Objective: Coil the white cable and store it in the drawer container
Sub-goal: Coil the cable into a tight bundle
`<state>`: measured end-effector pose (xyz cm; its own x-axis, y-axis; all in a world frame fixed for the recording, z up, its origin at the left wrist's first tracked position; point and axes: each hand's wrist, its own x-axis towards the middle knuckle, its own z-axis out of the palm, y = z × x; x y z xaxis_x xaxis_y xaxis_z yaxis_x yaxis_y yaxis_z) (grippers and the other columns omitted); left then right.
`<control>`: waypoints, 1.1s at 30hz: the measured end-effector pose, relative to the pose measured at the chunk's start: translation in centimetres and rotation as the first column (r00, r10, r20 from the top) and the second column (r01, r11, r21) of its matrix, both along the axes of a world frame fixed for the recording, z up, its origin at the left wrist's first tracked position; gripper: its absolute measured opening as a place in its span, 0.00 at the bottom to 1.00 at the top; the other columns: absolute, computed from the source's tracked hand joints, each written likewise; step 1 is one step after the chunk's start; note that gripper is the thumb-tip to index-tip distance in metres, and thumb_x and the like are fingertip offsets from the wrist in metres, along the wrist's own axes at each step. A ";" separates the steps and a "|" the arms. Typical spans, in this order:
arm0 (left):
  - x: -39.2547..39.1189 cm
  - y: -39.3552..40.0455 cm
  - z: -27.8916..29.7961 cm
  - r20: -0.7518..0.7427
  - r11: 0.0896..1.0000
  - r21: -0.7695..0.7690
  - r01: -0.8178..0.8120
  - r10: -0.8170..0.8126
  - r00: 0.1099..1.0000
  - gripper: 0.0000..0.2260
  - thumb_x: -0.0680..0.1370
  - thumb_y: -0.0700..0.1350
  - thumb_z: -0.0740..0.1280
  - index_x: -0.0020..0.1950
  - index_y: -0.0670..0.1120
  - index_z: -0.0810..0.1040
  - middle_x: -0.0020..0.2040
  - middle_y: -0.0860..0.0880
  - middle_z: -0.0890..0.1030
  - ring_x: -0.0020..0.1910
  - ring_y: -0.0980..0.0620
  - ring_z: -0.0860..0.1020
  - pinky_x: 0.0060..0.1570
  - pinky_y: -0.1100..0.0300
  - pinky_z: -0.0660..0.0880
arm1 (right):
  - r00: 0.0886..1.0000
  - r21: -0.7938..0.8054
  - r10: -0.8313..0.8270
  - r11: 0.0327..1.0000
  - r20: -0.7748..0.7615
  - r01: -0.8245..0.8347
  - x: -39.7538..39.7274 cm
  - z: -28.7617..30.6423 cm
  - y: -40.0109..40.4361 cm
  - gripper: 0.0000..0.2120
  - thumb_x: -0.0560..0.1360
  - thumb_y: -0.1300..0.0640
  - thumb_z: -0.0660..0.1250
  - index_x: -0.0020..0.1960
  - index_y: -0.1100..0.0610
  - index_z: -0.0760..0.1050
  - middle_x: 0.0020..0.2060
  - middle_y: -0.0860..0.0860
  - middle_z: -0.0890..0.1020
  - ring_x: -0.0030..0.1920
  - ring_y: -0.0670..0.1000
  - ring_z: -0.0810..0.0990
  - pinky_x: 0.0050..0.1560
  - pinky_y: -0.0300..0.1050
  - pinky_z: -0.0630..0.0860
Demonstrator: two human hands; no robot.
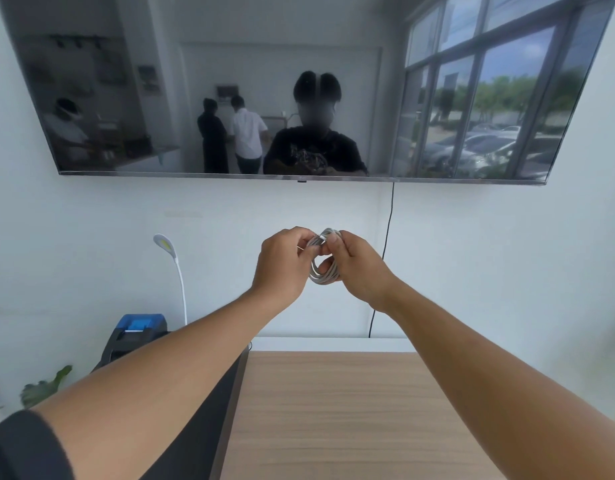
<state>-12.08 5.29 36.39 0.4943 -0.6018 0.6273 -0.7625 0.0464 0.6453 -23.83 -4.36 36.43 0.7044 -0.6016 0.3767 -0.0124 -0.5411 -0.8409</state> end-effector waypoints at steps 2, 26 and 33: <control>0.0 -0.2 -0.1 0.029 0.999 0.012 -0.033 0.032 0.999 0.06 0.80 0.43 0.68 0.46 0.46 0.84 0.41 0.51 0.84 0.43 0.50 0.81 0.45 0.52 0.78 | 1.000 0.003 -0.013 1.000 -0.017 0.013 0.1 0.0 -0.1 0.20 0.87 0.48 0.54 0.53 0.61 0.77 0.45 0.49 0.82 0.43 0.54 0.85 0.54 0.62 0.82; 2.4 0.2 -3.6 -0.880 0.857 -0.116 0.503 -0.323 0.349 0.11 0.78 0.41 0.71 0.59 0.38 0.80 0.48 0.39 0.86 0.44 0.43 0.86 0.45 0.52 0.83 | 0.979 0.274 0.197 0.940 0.044 -0.201 -1.6 -3.8 -0.4 0.21 0.87 0.50 0.55 0.52 0.67 0.76 0.43 0.53 0.78 0.43 0.52 0.78 0.45 0.49 0.81; 2.3 0.6 -7.3 -0.894 0.930 -0.054 0.363 -0.207 0.399 0.09 0.78 0.39 0.72 0.55 0.36 0.84 0.47 0.39 0.85 0.44 0.44 0.84 0.42 0.54 0.83 | 0.992 0.478 -0.042 0.878 0.115 -0.019 -0.9 -8.0 0.5 0.13 0.80 0.51 0.72 0.54 0.61 0.81 0.39 0.57 0.82 0.36 0.52 0.84 0.38 0.53 0.85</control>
